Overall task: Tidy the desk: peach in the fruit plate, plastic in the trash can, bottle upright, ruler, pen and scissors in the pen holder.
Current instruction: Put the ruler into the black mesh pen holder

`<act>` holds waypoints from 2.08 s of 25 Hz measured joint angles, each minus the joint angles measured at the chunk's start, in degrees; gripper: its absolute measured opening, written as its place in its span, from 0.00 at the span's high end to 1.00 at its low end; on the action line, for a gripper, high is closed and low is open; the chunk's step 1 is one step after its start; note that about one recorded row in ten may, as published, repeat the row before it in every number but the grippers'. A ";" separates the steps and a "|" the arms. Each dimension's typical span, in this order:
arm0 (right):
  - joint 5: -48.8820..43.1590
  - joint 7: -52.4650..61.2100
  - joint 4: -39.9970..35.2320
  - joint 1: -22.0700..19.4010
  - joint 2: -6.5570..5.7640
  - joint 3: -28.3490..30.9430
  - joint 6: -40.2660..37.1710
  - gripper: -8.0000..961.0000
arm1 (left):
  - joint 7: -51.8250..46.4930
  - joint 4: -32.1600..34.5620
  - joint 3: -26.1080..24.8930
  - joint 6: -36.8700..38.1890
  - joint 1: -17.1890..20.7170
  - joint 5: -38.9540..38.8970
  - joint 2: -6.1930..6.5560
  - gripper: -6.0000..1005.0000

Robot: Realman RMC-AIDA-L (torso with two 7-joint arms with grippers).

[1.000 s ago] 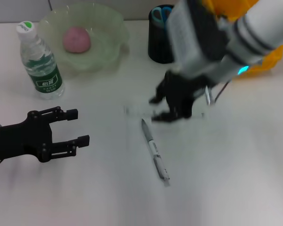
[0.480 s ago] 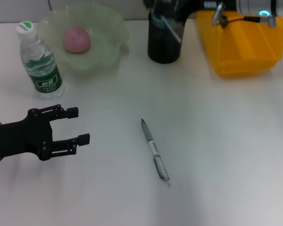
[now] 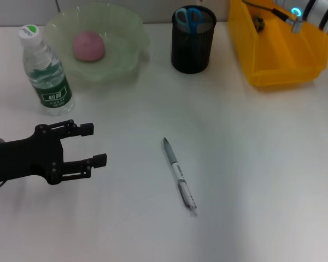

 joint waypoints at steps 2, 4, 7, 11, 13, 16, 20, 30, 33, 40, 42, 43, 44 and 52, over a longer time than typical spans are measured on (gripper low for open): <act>4.79 -3.22 1.60 0.01 0.08 -2.26 0.43 0.58 | -0.51 0.12 0.01 0.00 -0.09 0.00 0.00 0.22; 8.28 -5.91 3.27 0.09 0.13 -4.01 0.66 0.58 | -1.27 0.44 0.11 0.00 -0.19 0.01 0.03 0.22; 13.13 -9.73 5.61 0.42 0.20 -6.42 1.62 0.57 | -1.43 0.54 0.18 0.00 -0.23 0.00 0.03 0.22; 16.93 -12.22 6.35 -0.04 0.28 -9.14 4.63 0.57 | -2.60 0.69 0.42 -0.07 -0.51 0.00 0.07 0.22; 16.96 -12.30 6.51 -0.06 0.28 -9.17 4.90 0.56 | -2.70 0.72 0.43 -0.14 -0.59 0.00 0.09 0.22; 17.05 -12.68 7.94 0.24 0.28 -9.61 5.90 0.56 | -2.81 0.78 0.44 -0.25 -0.81 0.00 0.08 0.22; 17.37 -13.46 8.96 0.53 0.27 -9.70 6.30 0.56 | -3.44 0.78 0.49 -0.25 -1.22 0.01 0.02 0.22; 19.39 -15.26 11.34 2.88 0.23 -9.27 6.46 0.55 | -3.59 1.00 0.49 -0.17 -1.37 0.10 -0.28 0.22; 21.50 -16.60 14.88 5.27 0.23 -9.13 6.49 0.54 | -3.59 1.10 0.50 -0.15 -1.36 0.09 -0.40 0.22; 29.38 -22.47 20.07 8.10 0.23 -9.31 6.57 0.53 | -3.49 1.30 0.30 -0.08 -1.21 0.09 -0.75 0.22; 29.48 -22.48 20.07 8.05 0.23 -9.22 6.70 0.53 | -3.36 1.30 0.21 -0.07 -1.12 0.10 -0.81 0.22; 29.50 -22.49 20.09 8.00 0.23 -9.16 6.86 0.53 | -3.27 1.30 0.15 -0.02 -1.07 0.04 -0.87 0.22; 29.53 -22.49 20.19 7.93 0.23 -9.15 7.03 0.53 | -3.27 1.30 0.14 0.01 -1.07 0.01 -0.89 0.22; 29.62 -22.45 21.19 8.17 0.23 -9.74 7.23 0.52 | -3.12 1.30 0.09 0.45 -1.00 -0.08 -1.18 0.22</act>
